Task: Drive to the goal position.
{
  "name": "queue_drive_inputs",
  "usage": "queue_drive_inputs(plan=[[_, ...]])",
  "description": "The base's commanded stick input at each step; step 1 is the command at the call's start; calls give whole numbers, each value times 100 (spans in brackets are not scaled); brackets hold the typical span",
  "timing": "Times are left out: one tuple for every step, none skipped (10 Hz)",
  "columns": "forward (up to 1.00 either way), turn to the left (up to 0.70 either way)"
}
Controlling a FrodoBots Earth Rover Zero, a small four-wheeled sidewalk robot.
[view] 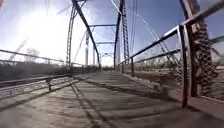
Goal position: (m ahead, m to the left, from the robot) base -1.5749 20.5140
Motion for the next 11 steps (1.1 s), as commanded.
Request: queue_drive_inputs(plan=[[100, 0], [100, 0], [100, 40], [100, 32], [100, 11], [100, 0], [100, 0], [100, 38], [100, 40], [100, 28], [100, 13]])
